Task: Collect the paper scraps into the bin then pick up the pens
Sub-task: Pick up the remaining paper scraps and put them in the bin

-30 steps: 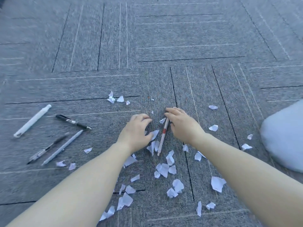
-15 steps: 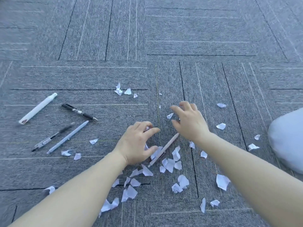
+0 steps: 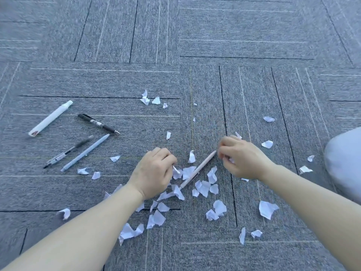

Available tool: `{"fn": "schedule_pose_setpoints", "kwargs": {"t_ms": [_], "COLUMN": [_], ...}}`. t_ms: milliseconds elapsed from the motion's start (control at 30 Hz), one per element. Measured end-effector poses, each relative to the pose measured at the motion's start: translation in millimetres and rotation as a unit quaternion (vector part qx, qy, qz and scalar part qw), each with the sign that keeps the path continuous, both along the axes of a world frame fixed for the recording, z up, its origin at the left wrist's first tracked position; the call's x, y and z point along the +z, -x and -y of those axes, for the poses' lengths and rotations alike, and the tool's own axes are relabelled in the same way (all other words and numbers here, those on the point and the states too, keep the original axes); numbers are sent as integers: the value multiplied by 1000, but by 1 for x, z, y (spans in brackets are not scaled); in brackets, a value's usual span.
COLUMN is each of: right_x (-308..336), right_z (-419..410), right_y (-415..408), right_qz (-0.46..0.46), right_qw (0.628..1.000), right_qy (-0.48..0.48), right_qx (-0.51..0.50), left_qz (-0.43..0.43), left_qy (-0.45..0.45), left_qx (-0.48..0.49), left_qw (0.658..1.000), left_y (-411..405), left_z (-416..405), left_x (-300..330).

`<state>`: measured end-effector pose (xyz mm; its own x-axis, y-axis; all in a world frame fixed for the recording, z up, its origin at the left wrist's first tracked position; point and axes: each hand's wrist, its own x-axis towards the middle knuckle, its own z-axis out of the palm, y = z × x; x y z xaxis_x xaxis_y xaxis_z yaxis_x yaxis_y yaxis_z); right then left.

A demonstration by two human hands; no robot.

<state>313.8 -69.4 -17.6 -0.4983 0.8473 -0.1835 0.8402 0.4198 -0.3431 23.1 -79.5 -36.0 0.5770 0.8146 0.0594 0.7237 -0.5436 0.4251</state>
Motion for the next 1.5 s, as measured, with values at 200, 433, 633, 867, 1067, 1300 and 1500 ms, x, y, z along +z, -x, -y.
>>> {"fn": "schedule_pose_setpoints", "kwargs": {"t_ms": [200,433,633,867,1067,1300,1500], "right_x": [-9,-15,-10,-7,-9,-20,-11], "right_z": [21,53,46,57,-35,-8,-12], "right_y": [5,4,20,56,99,124,125], "right_qz": [17,-54,-5,-59,44,-49,-123], "right_qw": [986,979,990,998,998,993,988], "right_qy": [-21,2,63,5,30,33,-48], "right_qx": [-165,-198,-123,-4,16,106,80], "left_qz": [-105,-88,-109,-178,-125,-55,-26], "left_qy": [10,109,75,-7,-42,45,36], "left_qx": [-8,94,207,246,290,351,446], "left_qw": [994,986,969,953,948,934,894], "left_y": [-78,-110,-30,41,44,50,42], "left_z": [-2,-10,-49,-61,-19,38,52], "left_x": [16,29,38,22,11,-10,-14]}}
